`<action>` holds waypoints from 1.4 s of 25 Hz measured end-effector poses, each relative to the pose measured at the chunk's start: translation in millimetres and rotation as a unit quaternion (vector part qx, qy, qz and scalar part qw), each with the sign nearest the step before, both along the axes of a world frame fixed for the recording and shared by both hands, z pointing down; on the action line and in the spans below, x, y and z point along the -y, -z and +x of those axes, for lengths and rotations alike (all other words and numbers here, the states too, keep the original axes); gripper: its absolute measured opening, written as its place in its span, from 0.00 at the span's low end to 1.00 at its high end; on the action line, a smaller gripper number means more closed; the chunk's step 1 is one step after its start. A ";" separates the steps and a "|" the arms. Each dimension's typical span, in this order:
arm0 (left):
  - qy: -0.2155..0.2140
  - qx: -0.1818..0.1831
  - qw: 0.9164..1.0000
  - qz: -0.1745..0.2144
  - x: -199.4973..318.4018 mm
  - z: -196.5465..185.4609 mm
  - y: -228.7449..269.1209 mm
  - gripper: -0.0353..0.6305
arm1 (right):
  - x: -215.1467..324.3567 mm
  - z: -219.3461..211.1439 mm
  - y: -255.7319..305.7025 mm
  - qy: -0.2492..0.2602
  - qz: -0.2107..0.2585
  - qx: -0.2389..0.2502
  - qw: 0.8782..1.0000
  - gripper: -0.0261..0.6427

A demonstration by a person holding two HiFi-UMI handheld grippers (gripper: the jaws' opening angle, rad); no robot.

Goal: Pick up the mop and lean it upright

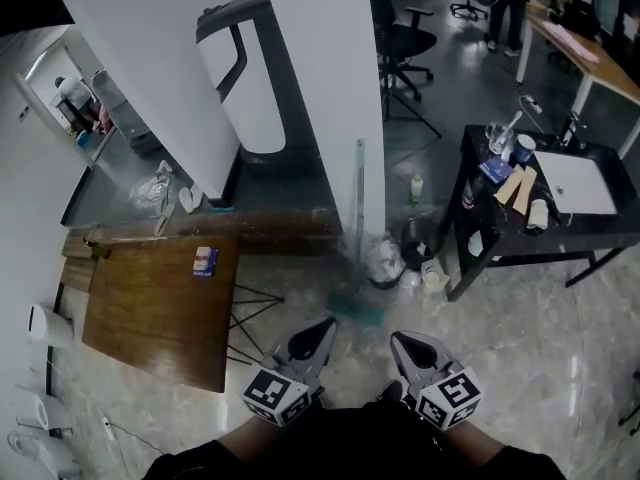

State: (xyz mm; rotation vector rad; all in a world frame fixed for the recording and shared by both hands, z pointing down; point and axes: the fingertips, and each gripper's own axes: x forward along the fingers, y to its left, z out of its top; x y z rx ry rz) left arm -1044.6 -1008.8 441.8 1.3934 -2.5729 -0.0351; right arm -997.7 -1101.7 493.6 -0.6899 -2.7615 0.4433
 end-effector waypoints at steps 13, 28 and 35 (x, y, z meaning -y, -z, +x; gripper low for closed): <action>-0.089 0.065 0.993 0.040 -105.3 57.2 39.6 0.08 | -127.0 45.7 21.5 -0.061 0.054 0.002 0.997 0.05; -0.117 0.056 0.989 0.078 -174.4 117.8 56.0 0.08 | -213.0 97.5 72.4 -0.029 0.091 0.015 0.995 0.04; -0.125 0.076 0.985 0.086 -137.2 150.4 76.4 0.08 | -187.3 128.2 91.3 -0.003 0.101 0.059 0.993 0.04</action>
